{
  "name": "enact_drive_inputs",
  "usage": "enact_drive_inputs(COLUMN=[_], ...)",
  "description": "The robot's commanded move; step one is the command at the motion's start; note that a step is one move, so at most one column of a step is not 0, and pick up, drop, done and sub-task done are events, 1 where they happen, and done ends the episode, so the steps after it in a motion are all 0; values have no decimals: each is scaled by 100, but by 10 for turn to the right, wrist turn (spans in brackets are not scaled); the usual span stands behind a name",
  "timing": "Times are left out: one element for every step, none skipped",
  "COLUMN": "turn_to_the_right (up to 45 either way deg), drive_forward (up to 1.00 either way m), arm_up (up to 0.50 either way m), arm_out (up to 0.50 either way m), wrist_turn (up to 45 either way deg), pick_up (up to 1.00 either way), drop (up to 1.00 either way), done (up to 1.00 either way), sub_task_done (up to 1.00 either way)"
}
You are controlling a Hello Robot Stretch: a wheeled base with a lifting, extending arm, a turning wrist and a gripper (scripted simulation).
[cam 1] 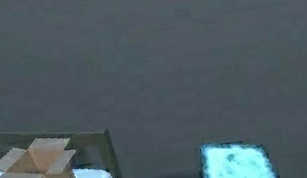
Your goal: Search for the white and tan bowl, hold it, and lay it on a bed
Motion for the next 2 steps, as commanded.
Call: enact_drive_inputs(turn_to_the_right=[-450,-90], drive_forward=[0,0], arm_up=[0,0], arm_out=[0,0], wrist_turn=[0,0], pick_up=[0,0], drop=[0,0], done=[0,0], sub_task_done=[0,0])
